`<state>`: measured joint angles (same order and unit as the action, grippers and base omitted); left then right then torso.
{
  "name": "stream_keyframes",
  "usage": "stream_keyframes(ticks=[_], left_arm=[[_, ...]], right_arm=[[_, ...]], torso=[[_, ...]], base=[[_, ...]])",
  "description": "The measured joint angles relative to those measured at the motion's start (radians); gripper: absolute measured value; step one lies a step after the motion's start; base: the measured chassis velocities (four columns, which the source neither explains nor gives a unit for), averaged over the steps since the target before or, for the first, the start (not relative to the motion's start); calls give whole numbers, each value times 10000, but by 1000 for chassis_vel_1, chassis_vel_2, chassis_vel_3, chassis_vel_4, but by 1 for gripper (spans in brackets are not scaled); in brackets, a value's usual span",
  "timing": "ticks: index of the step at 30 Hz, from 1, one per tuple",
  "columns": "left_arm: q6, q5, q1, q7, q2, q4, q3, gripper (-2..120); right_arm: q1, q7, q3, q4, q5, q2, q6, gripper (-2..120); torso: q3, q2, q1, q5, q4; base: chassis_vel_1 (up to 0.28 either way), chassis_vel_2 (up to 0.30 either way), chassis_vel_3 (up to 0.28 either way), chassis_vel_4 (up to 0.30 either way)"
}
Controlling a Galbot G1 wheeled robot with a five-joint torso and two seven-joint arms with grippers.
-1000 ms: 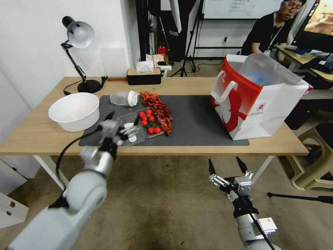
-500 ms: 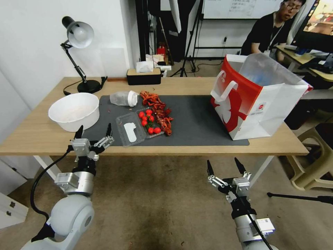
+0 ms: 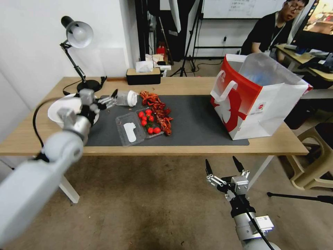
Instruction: Pick up the trash from the table and place it into the takeout bag.
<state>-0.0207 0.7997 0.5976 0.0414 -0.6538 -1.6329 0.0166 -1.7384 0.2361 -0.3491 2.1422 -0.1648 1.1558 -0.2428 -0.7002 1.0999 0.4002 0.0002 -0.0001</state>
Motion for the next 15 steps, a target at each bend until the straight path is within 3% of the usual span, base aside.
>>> stream_keyframes(ticks=[1,4,5,7,8,10,11,13,15], left_arm=[[0,0,0,0,0,0,0,100],[456,-576,-2242,1600,169,1641,-1895,100],[456,-576,-2242,1600,169,1641,-1895,100],[951,-1081,-3759,2959,-146,2913,-3088,100],[951,-1081,-3759,2959,-146,2913,-3088,100],[1360,-1962,-4757,4053,-489,3799,-3845,100],[1374,-2312,-5340,4769,-676,4269,-4305,100],[1358,-2404,-5628,5139,-779,4526,-4565,100],[1282,-2922,-6331,6392,-1129,5296,-5088,100]], right_arm=[[0,0,0,0,0,0,0,100],[-8,4,-3,-19,10,45,-1,100],[-8,4,-3,-19,10,45,-1,100],[-19,1,8,-46,41,77,-14,100],[-19,1,8,-46,41,77,-14,100],[-20,1,3,-47,43,74,-18,100],[-16,2,-16,-61,43,65,-21,100],[-14,4,-42,-74,40,51,-23,100],[-18,13,-90,-89,28,36,-38,100]], torso=[[0,0,0,0,0],[-1,-1,1,-7,5],[-1,-1,1,-7,5],[1,0,-2,1,3],[1,0,-2,1,3],[-1,0,0,-9,-4],[0,-1,0,5,-6],[0,0,0,5,-3],[0,0,-1,-5,0]], base=[[0,0,0,0],[0,0,0,0],[0,0,0,0],[0,0,0,0],[0,0,0,0],[0,0,0,0],[0,0,0,0],[0,0,0,0],[0,0,0,0]])
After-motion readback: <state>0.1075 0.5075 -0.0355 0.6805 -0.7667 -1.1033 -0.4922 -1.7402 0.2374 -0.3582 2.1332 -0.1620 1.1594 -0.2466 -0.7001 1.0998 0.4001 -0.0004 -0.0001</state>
